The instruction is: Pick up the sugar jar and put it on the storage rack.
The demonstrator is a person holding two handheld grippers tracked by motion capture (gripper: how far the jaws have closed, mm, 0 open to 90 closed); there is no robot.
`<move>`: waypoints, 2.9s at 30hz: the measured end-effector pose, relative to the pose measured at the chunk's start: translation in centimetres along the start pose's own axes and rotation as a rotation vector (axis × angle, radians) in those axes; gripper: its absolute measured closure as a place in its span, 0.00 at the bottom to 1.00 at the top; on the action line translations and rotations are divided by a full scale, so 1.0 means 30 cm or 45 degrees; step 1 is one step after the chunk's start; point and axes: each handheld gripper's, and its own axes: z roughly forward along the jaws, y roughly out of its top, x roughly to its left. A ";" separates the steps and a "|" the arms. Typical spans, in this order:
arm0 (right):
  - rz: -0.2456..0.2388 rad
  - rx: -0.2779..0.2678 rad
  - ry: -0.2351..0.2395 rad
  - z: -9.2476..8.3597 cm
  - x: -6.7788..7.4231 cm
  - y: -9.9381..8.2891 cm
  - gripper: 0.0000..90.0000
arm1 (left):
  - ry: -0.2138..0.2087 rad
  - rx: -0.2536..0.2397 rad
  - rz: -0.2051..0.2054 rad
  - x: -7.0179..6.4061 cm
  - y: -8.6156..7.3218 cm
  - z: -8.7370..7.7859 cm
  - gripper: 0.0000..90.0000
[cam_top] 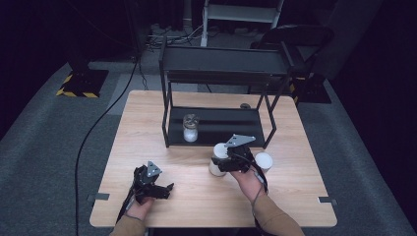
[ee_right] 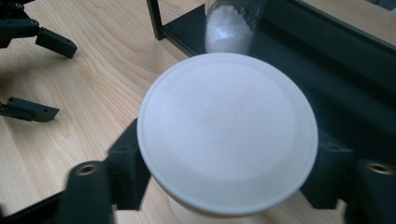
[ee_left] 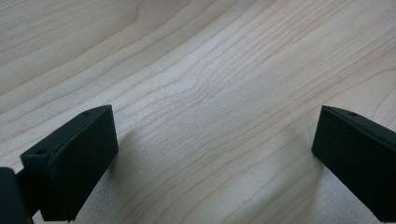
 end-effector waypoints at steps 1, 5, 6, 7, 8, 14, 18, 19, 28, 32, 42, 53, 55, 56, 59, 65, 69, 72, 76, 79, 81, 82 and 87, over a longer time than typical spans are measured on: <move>0.002 0.001 -0.001 0.000 0.000 0.001 0.36 | 0.000 0.000 0.000 0.000 0.000 0.000 0.00; -0.004 0.026 -0.012 -0.001 0.010 0.021 0.37 | 0.000 0.000 0.000 0.000 0.000 0.000 0.00; -0.013 0.031 -0.015 -0.001 0.013 0.025 0.37 | 0.000 0.000 0.000 0.000 0.000 0.000 0.00; -0.019 0.036 -0.020 -0.001 0.019 0.031 0.37 | 0.000 0.000 0.000 0.000 0.000 0.000 0.00; -0.031 0.037 -0.024 -0.002 0.024 0.035 0.37 | 0.000 0.000 0.000 0.000 0.000 0.000 0.00; -0.034 0.042 -0.040 -0.021 0.028 0.078 0.37 | 0.000 0.000 0.000 0.000 0.000 0.000 0.00; -0.038 0.037 -0.055 -0.036 0.029 0.108 0.37 | 0.000 0.000 0.000 0.000 0.000 0.000 0.00; -0.031 0.037 -0.055 -0.040 0.027 0.117 0.37 | 0.000 0.000 0.000 0.000 0.000 0.000 0.00; 0.000 0.016 -0.077 -0.068 -0.001 0.191 0.37 | 0.000 0.000 0.000 0.000 0.000 0.000 0.00; 0.019 0.019 -0.093 -0.072 -0.017 0.229 0.37 | 0.000 0.000 0.000 0.000 0.000 0.000 0.00; 0.064 0.026 -0.127 -0.040 -0.062 0.302 0.37 | 0.000 0.000 -0.001 0.000 0.000 0.000 0.00; 0.138 0.014 -0.167 0.037 -0.110 0.353 0.37 | 0.000 0.000 0.000 0.000 0.000 0.000 0.00; 0.137 0.015 -0.176 0.055 -0.115 0.357 0.37 | 0.000 0.000 0.000 0.000 0.000 0.000 0.00; 0.140 0.018 -0.180 0.064 -0.117 0.360 0.37 | 0.000 0.000 0.000 0.000 0.000 0.000 0.00; 0.149 0.028 -0.190 0.096 -0.123 0.361 0.37 | 0.000 0.000 0.000 0.000 0.000 0.000 0.00; 0.190 0.049 -0.200 0.157 -0.142 0.348 0.37 | 0.000 -0.001 -0.001 0.000 0.000 0.000 0.00; 0.215 0.047 -0.199 0.188 -0.155 0.329 0.37 | 0.001 0.000 0.000 -0.001 0.000 0.000 0.00; 0.229 0.059 -0.204 0.208 -0.165 0.323 0.37 | 0.001 0.000 -0.001 -0.001 0.000 0.000 0.00; 0.249 0.072 -0.212 0.227 -0.174 0.319 0.37 | 0.001 0.000 -0.001 -0.001 0.000 0.000 0.00; 0.254 0.065 -0.216 0.232 -0.176 0.315 0.37 | 0.001 0.000 -0.001 -0.001 0.000 0.000 0.00; 0.253 0.066 -0.216 0.233 -0.176 0.316 0.37 | 0.001 0.000 -0.001 -0.001 0.000 0.000 0.00; 0.249 0.068 -0.219 0.233 -0.174 0.316 0.37 | 0.001 0.000 -0.001 -0.001 0.000 0.000 0.00; 0.223 0.090 -0.229 0.232 -0.162 0.323 0.36 | 0.001 0.000 -0.001 -0.001 0.000 0.000 0.00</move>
